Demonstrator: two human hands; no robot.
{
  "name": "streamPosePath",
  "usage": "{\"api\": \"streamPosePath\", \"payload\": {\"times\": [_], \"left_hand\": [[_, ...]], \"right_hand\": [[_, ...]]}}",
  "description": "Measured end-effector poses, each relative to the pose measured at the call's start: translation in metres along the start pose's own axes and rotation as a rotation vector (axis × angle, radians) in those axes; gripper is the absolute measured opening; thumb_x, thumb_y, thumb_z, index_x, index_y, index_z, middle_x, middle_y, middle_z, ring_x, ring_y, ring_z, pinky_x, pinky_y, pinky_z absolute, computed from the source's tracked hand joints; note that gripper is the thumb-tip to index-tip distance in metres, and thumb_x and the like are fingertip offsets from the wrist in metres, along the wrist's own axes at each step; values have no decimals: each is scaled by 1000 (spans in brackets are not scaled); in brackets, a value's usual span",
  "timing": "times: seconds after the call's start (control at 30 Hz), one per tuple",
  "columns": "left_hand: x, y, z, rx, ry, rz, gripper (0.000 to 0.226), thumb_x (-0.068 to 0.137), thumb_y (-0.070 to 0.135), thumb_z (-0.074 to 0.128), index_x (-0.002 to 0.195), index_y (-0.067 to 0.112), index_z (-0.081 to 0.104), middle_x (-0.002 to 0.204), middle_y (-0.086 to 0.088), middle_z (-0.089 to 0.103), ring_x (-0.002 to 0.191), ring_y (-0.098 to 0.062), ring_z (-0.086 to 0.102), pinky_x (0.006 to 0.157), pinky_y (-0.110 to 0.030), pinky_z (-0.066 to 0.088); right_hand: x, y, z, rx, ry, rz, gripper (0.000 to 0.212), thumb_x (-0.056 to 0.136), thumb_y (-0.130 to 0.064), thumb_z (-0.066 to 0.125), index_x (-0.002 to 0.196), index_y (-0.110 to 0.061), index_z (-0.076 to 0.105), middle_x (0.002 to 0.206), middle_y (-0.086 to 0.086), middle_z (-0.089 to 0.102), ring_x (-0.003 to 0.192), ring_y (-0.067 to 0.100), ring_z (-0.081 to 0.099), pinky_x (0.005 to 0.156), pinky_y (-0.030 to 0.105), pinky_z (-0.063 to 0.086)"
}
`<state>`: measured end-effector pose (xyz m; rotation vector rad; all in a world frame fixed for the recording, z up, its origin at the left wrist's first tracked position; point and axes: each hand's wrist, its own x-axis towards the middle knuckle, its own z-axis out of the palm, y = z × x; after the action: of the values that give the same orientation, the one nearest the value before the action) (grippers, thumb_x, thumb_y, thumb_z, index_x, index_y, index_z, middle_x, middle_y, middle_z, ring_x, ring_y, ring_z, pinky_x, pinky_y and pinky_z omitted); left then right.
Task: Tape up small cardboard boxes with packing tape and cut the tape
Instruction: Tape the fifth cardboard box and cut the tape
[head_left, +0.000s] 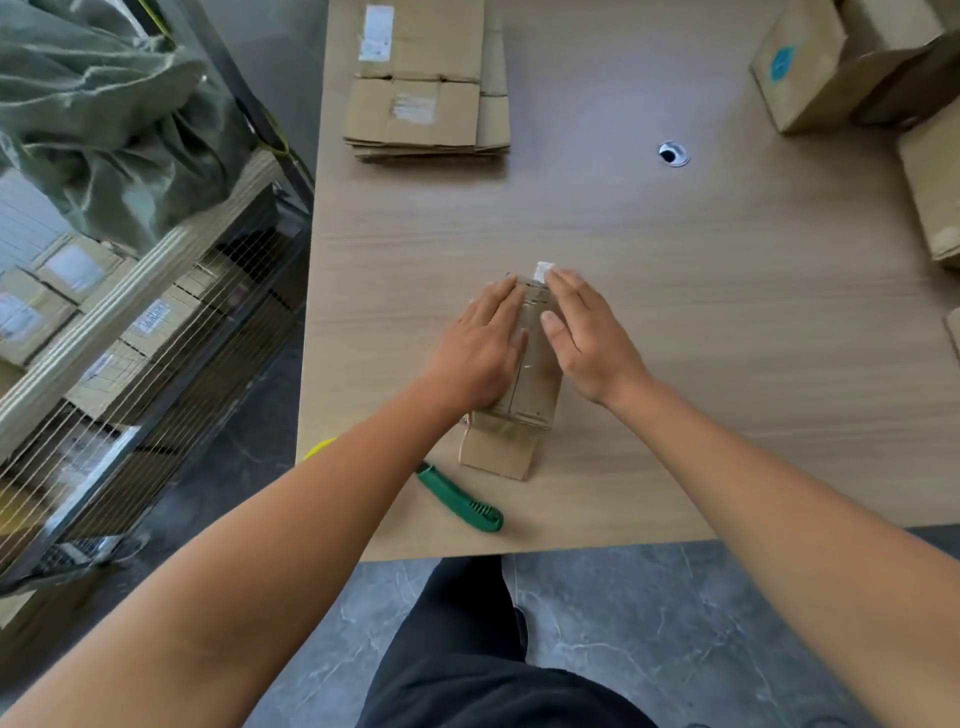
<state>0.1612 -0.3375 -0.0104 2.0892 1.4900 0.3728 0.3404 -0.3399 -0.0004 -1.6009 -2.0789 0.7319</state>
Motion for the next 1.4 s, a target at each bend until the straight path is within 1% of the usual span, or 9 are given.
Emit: {"api": "streamPosePath", "payload": {"times": [0.17,0.37,0.6,0.77,0.87,0.97,1.13,1.27,1.4], "left_hand": [[21,-6,14,-301,-81,-87,71,106,26,45,161,13,3,169,-3,-4,154,-13,2,122,-23,6],[38,1,32,-534,14,-183,73,102,28,49,161,18,7,166,5,12,153,-8,10,123,-24,12],[55,34,55,-696,163,-273,68,102,27,43,161,19,9,168,1,13,154,-11,15,126,-43,16],[58,46,61,-1090,165,-349,68,102,24,39,161,22,6,166,-4,23,150,-16,31,122,-37,29],[58,46,68,-1292,203,-343,62,104,26,35,161,20,13,164,-3,29,148,-16,34,122,-38,28],[57,49,79,-1459,203,-295,61,104,31,30,161,21,12,156,3,40,144,-15,39,118,-37,35],[54,53,82,-1382,242,-236,63,104,34,21,161,9,9,167,-12,16,153,-26,19,125,-48,19],[35,43,86,-876,294,-376,64,103,41,19,156,8,31,159,-10,38,150,-21,31,123,-50,24],[23,58,81,-1055,430,-557,75,96,58,21,160,20,21,163,1,31,150,-9,27,125,-43,19]], "right_hand": [[50,23,1,22,-16,99,34,103,-22,52,129,-2,60,125,17,59,120,34,51,106,37,34],[79,47,-5,294,-22,219,20,100,-22,58,106,-9,72,105,4,67,100,17,63,93,32,48],[29,49,-26,717,332,420,49,102,-31,43,140,-1,46,144,16,51,132,11,48,113,24,35],[-21,52,-1,815,35,286,66,99,-16,46,159,-8,19,168,8,11,155,16,12,127,38,14],[-13,67,1,1119,1,354,74,99,-16,44,162,-20,5,165,7,27,149,21,32,122,43,27],[-10,83,15,1267,-40,340,66,103,-27,37,162,-17,8,166,10,23,152,26,25,125,53,18],[-7,86,22,1345,-42,326,61,106,-41,23,162,-20,11,168,4,19,154,22,20,126,49,16],[-14,104,0,912,27,406,53,107,-39,22,155,-18,30,162,6,32,151,18,28,125,30,19],[-26,98,-20,896,59,399,79,94,-67,28,157,-20,28,162,-3,33,149,7,29,125,38,20]]}}
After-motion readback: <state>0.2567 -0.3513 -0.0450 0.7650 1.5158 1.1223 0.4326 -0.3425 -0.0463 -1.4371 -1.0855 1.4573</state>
